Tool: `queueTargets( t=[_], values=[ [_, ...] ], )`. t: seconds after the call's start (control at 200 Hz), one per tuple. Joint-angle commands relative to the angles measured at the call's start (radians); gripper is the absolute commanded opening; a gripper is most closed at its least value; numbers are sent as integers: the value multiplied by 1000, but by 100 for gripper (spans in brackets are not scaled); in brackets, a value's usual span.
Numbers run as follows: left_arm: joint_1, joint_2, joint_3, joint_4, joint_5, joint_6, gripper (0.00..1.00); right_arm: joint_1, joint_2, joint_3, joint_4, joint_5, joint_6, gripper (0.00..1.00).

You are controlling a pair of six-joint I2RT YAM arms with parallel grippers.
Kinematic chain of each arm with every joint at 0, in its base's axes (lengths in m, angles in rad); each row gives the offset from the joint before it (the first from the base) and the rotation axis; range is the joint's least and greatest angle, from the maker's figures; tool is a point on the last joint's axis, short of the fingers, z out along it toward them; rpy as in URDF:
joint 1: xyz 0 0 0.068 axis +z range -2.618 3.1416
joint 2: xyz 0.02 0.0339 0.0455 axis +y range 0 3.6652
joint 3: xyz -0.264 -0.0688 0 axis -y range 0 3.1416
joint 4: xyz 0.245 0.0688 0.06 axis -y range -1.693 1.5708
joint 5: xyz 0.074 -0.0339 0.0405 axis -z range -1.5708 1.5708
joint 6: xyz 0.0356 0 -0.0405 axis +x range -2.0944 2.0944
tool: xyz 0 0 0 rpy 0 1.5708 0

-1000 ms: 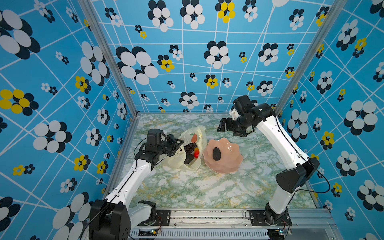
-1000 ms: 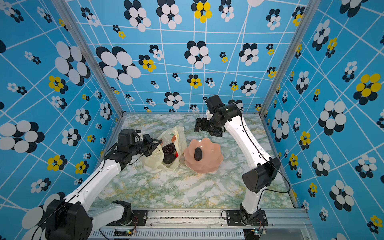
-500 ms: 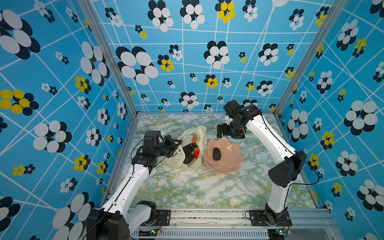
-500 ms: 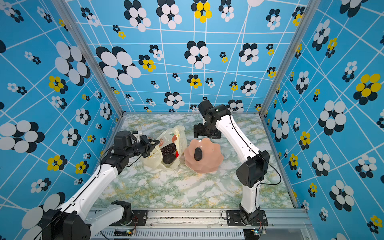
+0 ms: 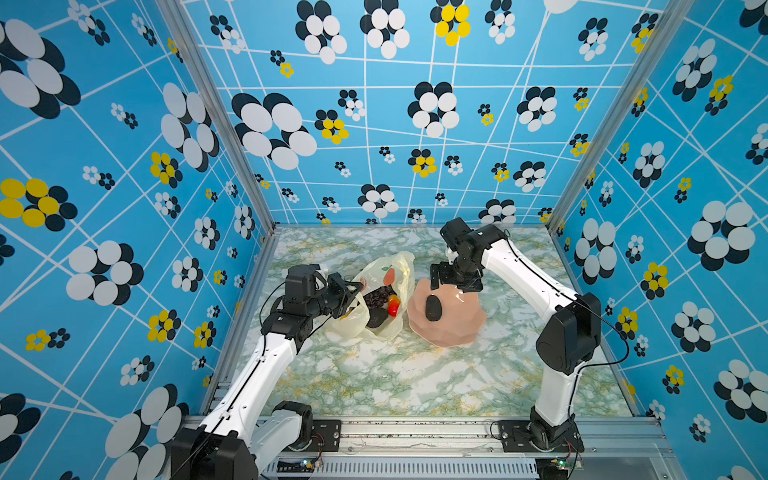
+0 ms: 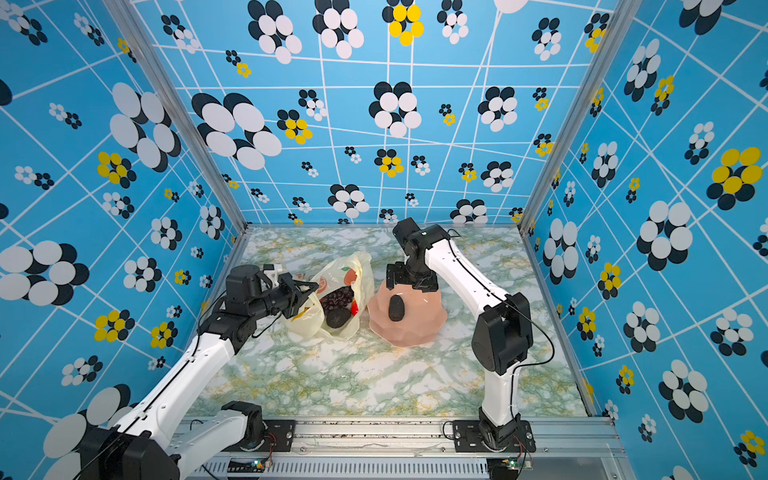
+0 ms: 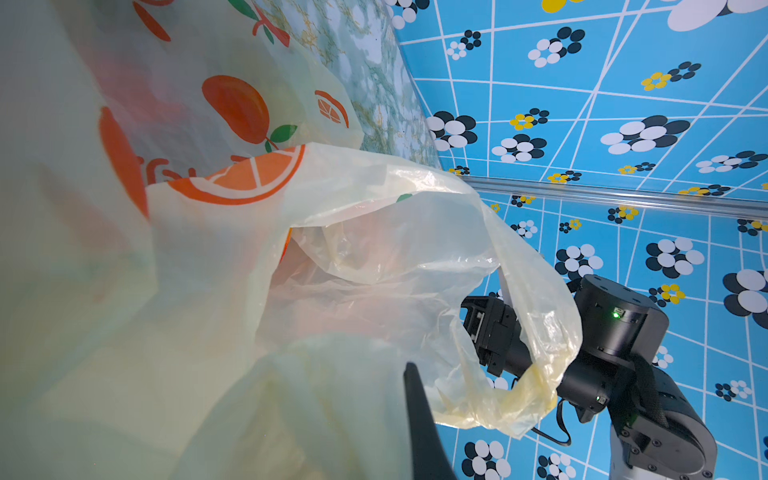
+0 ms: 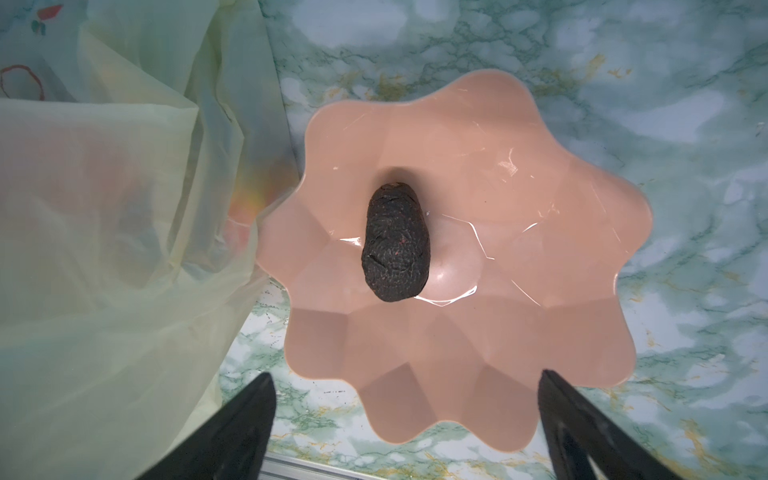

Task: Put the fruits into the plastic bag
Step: 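Move the right gripper over the pink bowl above the remaining avocado, then lower the open right gripper onto the dark avocado and close on it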

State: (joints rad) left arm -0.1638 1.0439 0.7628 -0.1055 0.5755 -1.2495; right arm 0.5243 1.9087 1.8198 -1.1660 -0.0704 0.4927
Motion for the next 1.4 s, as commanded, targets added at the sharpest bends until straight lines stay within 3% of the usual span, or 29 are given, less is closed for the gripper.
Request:
queueTargets(
  t=[0.0,0.825,1.4],
  values=[
    [8,-17,-16,-8,-10,-4,0,6,20,-29,34,-20,20,100],
    [37,-30,-25,-30,6,4,0,14,133,-100,130,-68,49,80],
    [56,-24,-20,-40,20,7,0,14,203,-98,155,-89,51,73]
  ],
)
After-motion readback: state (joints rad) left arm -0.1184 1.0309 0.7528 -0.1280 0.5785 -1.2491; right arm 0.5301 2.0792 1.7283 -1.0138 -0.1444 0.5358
